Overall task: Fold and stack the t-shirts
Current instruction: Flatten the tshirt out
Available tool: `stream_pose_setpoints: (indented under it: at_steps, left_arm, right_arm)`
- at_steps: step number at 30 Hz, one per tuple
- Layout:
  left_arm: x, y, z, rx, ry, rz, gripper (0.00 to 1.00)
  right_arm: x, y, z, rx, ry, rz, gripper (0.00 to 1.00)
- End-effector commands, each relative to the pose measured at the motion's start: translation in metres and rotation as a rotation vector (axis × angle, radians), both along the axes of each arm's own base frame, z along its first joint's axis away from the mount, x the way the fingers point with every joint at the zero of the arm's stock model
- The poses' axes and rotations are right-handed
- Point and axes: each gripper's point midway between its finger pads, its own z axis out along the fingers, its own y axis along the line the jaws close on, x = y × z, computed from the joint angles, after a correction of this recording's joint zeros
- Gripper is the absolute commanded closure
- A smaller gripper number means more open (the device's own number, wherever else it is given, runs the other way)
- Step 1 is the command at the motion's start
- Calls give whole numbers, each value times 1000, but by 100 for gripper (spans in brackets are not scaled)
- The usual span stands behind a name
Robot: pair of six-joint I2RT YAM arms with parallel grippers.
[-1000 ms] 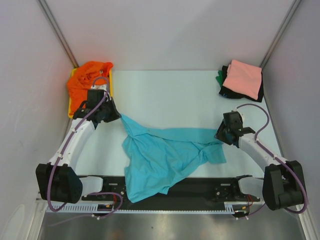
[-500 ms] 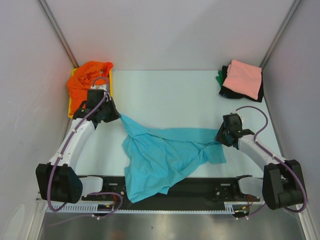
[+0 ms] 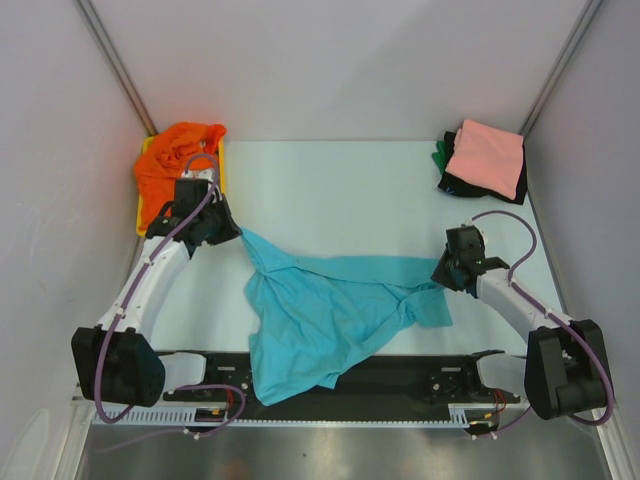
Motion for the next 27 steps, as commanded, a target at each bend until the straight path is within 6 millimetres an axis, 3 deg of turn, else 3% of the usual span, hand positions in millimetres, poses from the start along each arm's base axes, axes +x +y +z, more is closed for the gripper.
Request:
stream_pose_setpoints:
  at_steps: [1, 7, 19, 20, 21, 22, 27]
  left_arm:
    - [4, 5, 8, 18, -44, -4, 100]
    - [3, 4, 8, 16, -44, -6, 100]
    - [4, 5, 7, 17, -42, -4, 100]
    - [4, 5, 8, 18, -44, -4, 100]
    - [4, 5, 8, 18, -44, -4, 100]
    - [4, 5, 7, 18, -42, -4, 100]
    - [4, 4, 7, 17, -42, -5, 100]
  right_arm:
    - [13, -2, 17, -10, -55, 1, 73]
    - [15, -1, 19, -9, -62, 6, 86]
    - [19, -3, 28, -21, -75, 8, 86]
    - [20, -4, 29, -20, -77, 5, 87]
    - [19, -3, 29, -19, -77, 7, 97]
    - [20, -3, 30, -20, -81, 7, 100]
    - [20, -3, 31, -23, -80, 13, 100]
